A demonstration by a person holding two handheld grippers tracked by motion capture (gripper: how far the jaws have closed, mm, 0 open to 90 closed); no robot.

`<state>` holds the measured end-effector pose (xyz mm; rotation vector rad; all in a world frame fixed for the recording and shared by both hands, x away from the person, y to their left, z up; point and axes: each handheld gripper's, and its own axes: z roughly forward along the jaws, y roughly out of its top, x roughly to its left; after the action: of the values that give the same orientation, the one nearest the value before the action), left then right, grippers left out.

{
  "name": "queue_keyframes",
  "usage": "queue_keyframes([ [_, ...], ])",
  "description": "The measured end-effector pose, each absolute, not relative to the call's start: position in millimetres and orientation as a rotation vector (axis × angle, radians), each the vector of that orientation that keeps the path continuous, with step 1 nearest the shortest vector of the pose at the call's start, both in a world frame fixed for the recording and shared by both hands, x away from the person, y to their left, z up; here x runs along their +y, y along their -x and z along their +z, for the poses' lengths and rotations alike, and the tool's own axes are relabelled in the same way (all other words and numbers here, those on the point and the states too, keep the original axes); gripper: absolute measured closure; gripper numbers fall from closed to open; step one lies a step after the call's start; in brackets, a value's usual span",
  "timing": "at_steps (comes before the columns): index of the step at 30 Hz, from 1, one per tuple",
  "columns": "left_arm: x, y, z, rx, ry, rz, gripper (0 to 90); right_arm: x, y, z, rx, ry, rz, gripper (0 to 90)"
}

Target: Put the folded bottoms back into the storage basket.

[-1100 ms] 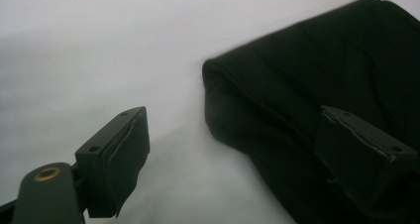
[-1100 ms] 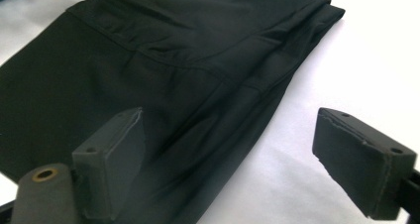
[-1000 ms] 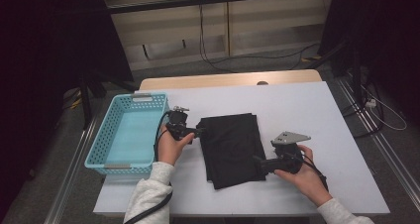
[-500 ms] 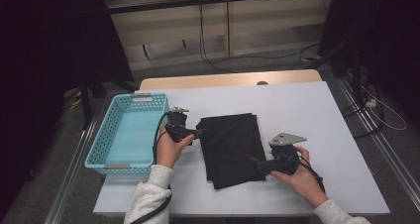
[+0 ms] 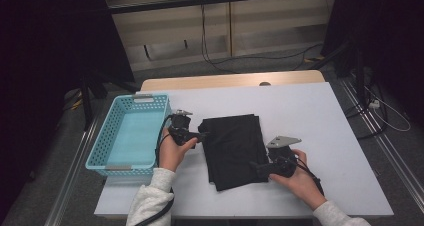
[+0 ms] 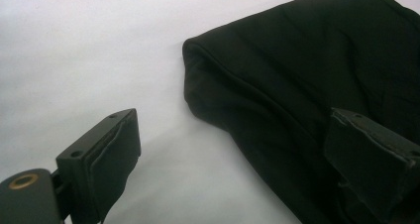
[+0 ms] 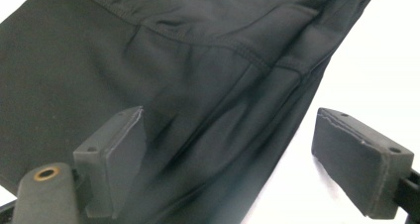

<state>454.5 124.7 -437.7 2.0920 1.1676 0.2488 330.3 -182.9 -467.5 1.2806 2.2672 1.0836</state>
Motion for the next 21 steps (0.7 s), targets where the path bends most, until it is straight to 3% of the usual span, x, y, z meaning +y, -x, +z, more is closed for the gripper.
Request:
queue_keyframes([
  [7,127.0,-453.9,-437.1,1.171,-2.089,0.248,7.3,-183.1,-330.5,-467.6,2.27,-1.294,1.075,15.7],
  [13,126.0,-452.3,-437.3,1.17,-2.094,0.246,7.3,-182.9,-330.6,-462.7,2.284,-1.332,1.048,29.5],
  [21,126.6,-454.3,-441.0,1.184,-2.099,0.245,6.8,-180.0,-330.8,-459.7,2.289,-1.37,1.03,36.5],
])
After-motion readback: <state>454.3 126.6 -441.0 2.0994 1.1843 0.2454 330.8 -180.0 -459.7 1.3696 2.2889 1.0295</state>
